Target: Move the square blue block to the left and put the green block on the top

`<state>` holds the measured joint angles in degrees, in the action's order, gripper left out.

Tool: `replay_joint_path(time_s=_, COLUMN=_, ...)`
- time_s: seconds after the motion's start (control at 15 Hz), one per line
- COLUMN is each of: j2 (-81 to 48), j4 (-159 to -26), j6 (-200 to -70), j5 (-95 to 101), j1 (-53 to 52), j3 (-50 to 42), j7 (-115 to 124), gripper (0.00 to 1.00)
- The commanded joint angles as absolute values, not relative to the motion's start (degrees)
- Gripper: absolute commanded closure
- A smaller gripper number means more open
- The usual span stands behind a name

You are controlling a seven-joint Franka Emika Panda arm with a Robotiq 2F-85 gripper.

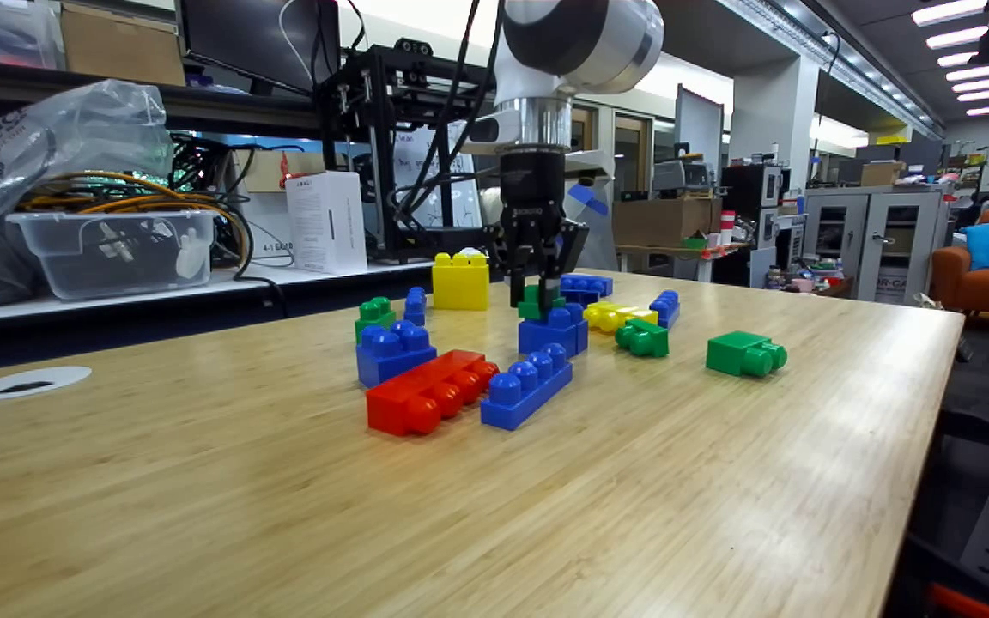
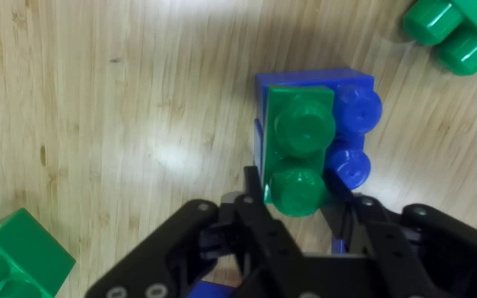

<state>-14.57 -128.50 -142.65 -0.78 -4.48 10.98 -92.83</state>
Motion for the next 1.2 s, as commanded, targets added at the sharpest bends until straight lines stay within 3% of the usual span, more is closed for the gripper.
replay_joint_path(time_s=0.0, j2=-15.6, j4=-128.7, j6=-144.0, j5=-0.5, j1=-3.9, j3=11.2, j7=-93.5, gripper=0.27)
replay_joint_path(time_s=0.2, j2=-15.8, j4=-128.6, j6=-144.0, j5=-0.5, j1=-3.9, j3=11.3, j7=-93.4, gripper=0.05)
replay_joint_path(time_s=0.27, j2=-16.0, j4=-128.6, j6=-143.9, j5=-0.5, j1=-3.9, j3=11.3, j7=-93.4, gripper=0.01)
replay_joint_path(time_s=1.13, j2=-13.3, j4=-126.9, j6=-140.3, j5=1.2, j1=-4.6, j3=10.4, j7=-88.9, gripper=0.00)
